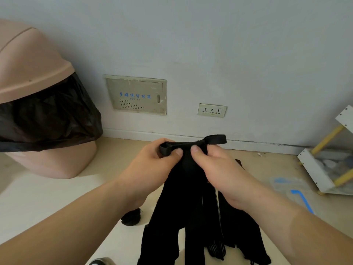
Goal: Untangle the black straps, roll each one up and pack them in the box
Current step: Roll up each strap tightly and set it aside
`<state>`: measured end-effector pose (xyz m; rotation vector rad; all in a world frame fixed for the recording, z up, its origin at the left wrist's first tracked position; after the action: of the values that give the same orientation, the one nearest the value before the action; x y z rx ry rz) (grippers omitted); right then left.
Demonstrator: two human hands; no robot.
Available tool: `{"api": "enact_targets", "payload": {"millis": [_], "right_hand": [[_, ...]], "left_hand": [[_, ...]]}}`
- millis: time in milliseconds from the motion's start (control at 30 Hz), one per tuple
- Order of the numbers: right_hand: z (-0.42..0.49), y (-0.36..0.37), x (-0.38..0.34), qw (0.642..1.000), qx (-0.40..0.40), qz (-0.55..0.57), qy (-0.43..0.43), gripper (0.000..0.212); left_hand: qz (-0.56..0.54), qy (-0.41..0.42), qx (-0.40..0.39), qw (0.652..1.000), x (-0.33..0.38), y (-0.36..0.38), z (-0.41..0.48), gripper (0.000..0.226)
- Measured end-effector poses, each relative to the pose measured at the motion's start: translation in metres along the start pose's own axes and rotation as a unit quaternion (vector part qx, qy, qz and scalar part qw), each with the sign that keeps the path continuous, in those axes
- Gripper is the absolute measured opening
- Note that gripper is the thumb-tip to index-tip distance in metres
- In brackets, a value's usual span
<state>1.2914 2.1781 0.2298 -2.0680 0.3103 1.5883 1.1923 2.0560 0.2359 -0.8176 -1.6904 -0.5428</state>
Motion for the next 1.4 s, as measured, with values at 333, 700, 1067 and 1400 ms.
{"api": "enact_targets", "payload": {"millis": [333, 700, 1067, 1400], "right_hand": [[0.007, -0.028, -0.015, 0.982, 0.140, 0.072, -0.106, 0.009], [-0.002, -0.026, -0.024, 0.977, 0.151, 0.004, -0.150, 0.024], [0.007, -0.020, -0.011, 0.979, 0.117, 0.129, -0.101, 0.018], [0.011, -0.009, 0.005, 0.985, 0.095, 0.136, -0.042, 0.011]], "left_hand": [[0.033, -0.011, 0.103, 0.994, -0.007, -0.010, 0.006, 0.020], [0.064, -0.005, 0.158, 0.985, 0.002, -0.009, -0.001, 0.018], [0.053, -0.002, 0.096, 0.994, -0.001, -0.006, -0.002, 0.019], [0.195, 0.073, 0.040, 0.977, 0.011, 0.012, -0.013, 0.068]]}}
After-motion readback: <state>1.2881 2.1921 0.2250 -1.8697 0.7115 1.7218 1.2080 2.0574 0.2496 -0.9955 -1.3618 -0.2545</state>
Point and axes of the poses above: each hand's wrist, its own z-axis towards the middle knuckle, its own y-axis out of the palm, x = y × z, the point moved 8 cm from there along z, towards the middle knuckle, and after that the axes turned 4 degrees about -y, right-handed, at the moved point
